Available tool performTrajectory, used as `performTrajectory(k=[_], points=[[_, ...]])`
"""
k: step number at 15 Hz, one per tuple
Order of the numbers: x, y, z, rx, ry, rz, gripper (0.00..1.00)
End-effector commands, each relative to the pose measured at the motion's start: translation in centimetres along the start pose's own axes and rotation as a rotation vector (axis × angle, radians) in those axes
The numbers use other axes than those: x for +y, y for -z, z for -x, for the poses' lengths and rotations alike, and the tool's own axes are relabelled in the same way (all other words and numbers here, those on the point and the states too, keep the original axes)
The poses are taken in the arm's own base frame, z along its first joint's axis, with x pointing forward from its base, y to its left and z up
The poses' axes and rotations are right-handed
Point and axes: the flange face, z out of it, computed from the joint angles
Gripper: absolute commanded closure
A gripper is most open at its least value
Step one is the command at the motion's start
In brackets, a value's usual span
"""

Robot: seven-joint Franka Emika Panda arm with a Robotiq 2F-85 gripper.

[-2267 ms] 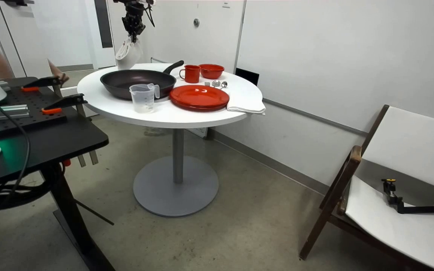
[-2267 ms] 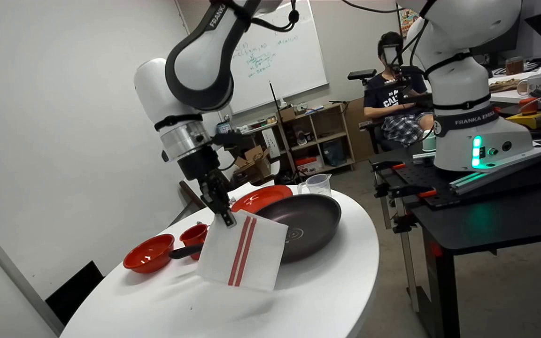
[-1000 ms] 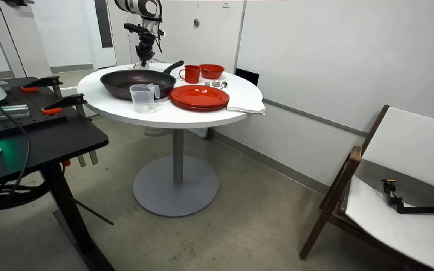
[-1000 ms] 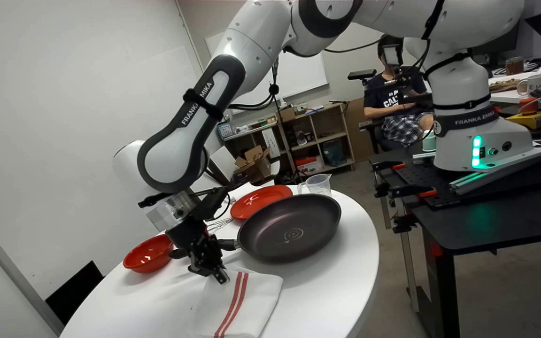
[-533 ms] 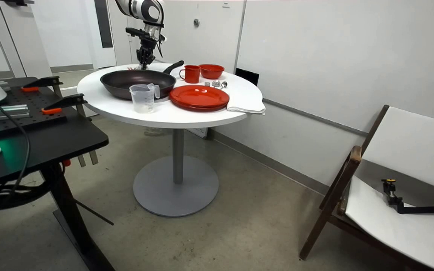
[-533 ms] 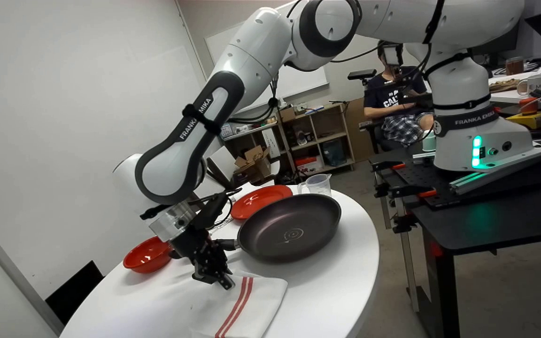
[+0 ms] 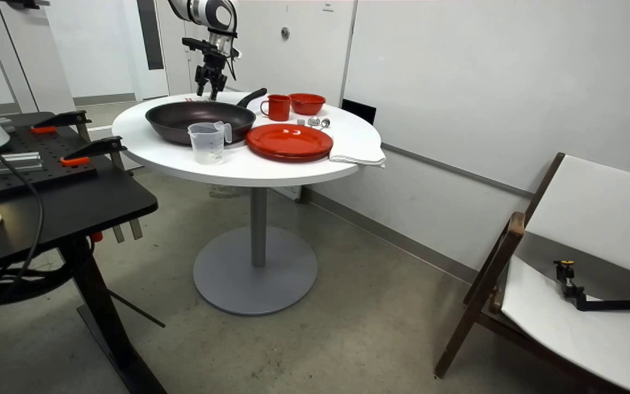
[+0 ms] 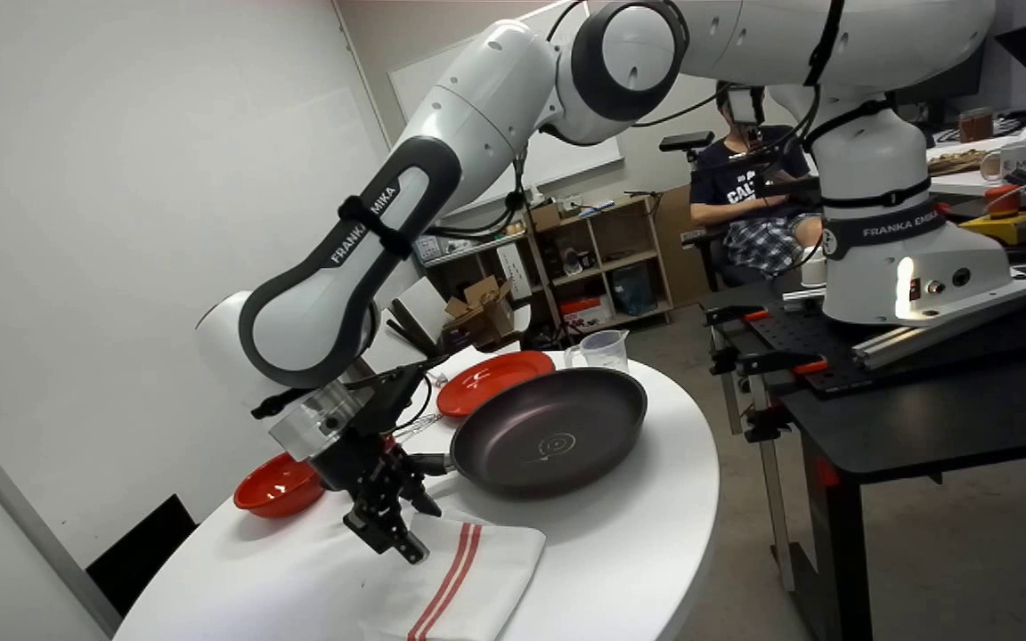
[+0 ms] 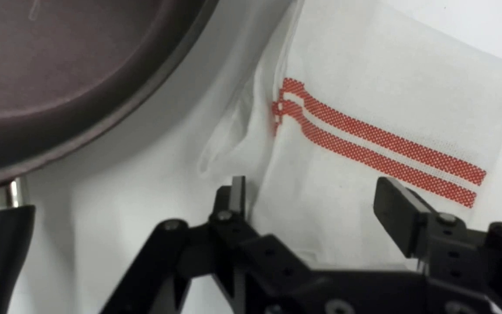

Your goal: Use the white and red towel to wipe the black pan

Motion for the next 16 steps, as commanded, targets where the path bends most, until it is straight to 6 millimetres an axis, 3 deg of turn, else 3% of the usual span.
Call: performTrajectory(k=[1, 5, 10, 13, 16], points=[[-0.3, 2.7, 0.7, 0.011, -0.003, 0.047, 0.0], [1.3, 7.8, 2.4, 0.051, 0.001, 0.062, 0.0], [5.6, 14.2, 7.0, 0.063, -0.049, 0.034, 0.0], [7.9, 16.4, 10.2, 0.036, -0.109, -0.003, 0.0], [10.3, 17.3, 13.2, 0.025, -0.145, -0.03, 0.0]])
